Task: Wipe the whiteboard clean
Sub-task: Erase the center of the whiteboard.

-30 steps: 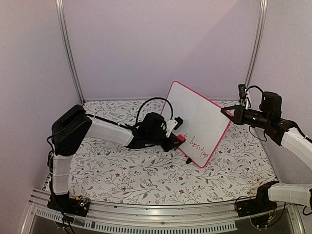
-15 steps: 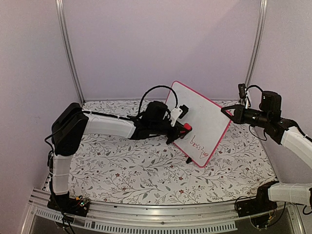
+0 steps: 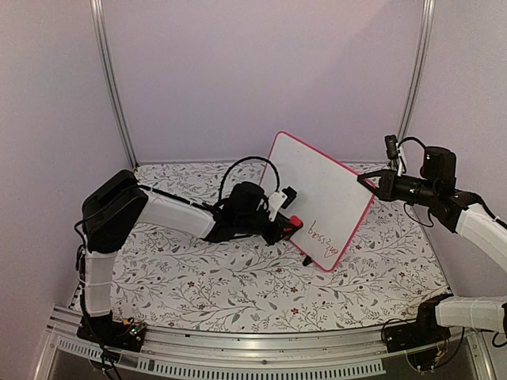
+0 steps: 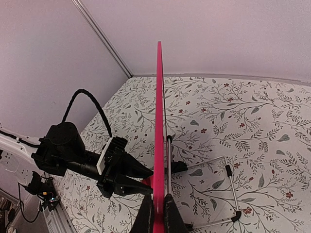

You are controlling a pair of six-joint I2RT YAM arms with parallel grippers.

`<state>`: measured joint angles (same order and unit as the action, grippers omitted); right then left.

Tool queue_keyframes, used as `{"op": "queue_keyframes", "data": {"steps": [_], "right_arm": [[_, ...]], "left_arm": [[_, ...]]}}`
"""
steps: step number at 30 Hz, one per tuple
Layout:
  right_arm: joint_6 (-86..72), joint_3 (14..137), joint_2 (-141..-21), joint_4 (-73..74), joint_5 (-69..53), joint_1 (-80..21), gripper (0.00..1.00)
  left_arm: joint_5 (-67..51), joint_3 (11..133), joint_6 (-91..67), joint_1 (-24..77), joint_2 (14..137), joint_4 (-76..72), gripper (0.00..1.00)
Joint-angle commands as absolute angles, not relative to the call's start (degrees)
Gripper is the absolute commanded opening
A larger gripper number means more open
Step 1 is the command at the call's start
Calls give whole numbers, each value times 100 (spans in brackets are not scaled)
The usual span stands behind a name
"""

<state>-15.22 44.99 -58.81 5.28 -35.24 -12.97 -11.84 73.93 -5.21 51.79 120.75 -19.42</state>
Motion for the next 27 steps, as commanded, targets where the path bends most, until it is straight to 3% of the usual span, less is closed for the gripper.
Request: {"op": "queue_keyframes", "data": {"steps": [1,27], "right_arm": [[-1372,4376,-5970,1018,-4098,-1454,0],[-1452,4295,-6030,951,-4092,-1454,0]], "left_arm": [[-1139,7170,-638,5232,12120,-2235,0],[-889,6933,-569,5441,12288,-2265,0]]}}
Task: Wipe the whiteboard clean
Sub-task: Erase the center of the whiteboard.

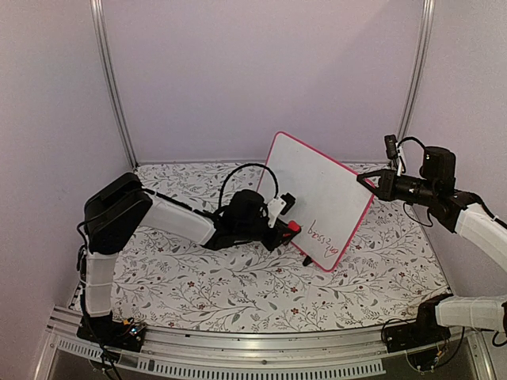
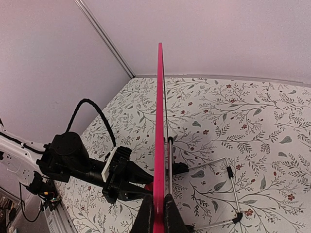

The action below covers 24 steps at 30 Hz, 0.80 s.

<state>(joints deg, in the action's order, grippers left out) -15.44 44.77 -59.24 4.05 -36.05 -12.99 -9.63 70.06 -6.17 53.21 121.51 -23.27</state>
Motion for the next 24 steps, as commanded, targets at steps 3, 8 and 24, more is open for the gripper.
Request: {"op": "queue_keyframes", "data": {"steps": [3,8,24], "right_arm": [[-1465,4276,-5989,968,-4081,-1458,0],[-1451,4325,-5972,1037,-4043,-1454,0],[-1421,4377,-6037,1027,-4031,-1455,0]], "left_arm": [[-879,6836,-664,5445,12320,-2424,0],[-941,7114,-638,5449,12290,-2250,0],[-690,7017,-512,5582,12056,-2133,0]]}}
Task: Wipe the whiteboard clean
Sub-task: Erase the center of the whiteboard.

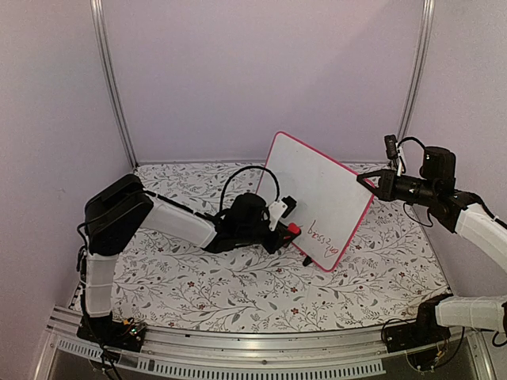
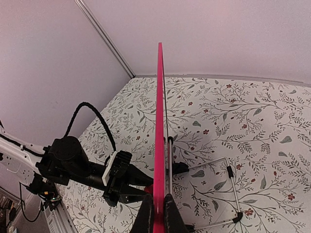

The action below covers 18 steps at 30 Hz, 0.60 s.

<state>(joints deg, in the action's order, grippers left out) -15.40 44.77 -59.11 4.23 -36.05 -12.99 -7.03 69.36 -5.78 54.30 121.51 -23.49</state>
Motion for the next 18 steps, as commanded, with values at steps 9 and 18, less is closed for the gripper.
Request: {"op": "queue_keyframes", "data": {"steps": [9,18], "right_arm": [[-1441,4232,-5953,958,-4035,-1452,0],[-1441,4240,-5958,939,-4058,-1452,0]], "left_arm": [[-470,7559,-494,5719,12187,-2335,0],[-223,7699,-417,5750,11991,-2594,0]]}}
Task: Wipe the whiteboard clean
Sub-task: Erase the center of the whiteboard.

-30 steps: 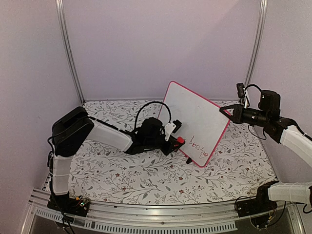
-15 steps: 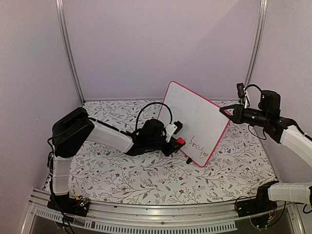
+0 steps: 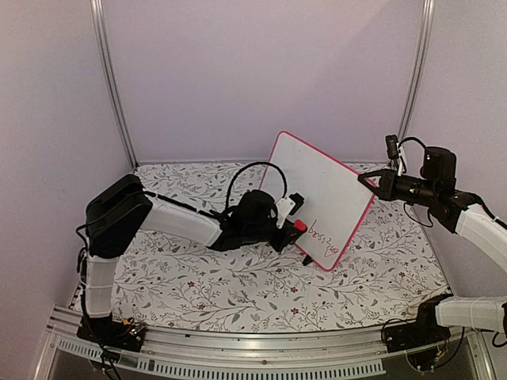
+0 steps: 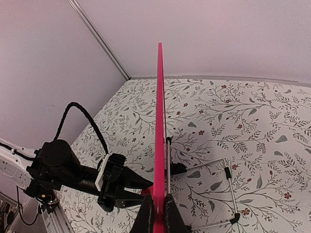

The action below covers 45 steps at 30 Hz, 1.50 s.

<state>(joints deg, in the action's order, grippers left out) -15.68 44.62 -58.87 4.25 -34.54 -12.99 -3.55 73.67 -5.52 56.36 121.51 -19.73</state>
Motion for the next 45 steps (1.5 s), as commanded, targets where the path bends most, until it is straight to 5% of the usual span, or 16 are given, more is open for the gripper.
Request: {"op": "queue_keyframes", "data": {"steps": [1,23,45], "right_arm": [[-1446,4225,-5959,925,-4074,-1456,0],[-1424,4448,-5962,1131,-3944,-1455,0],[-1398,4557,-6097,1216,-3912,-1458,0]], "left_arm": [[-211,7695,-399,5752,11978,-2619,0],[-485,8059,-337,5780,11827,-2270,0],[-440,6923,-700,5866,12076,-2401,0]]}}
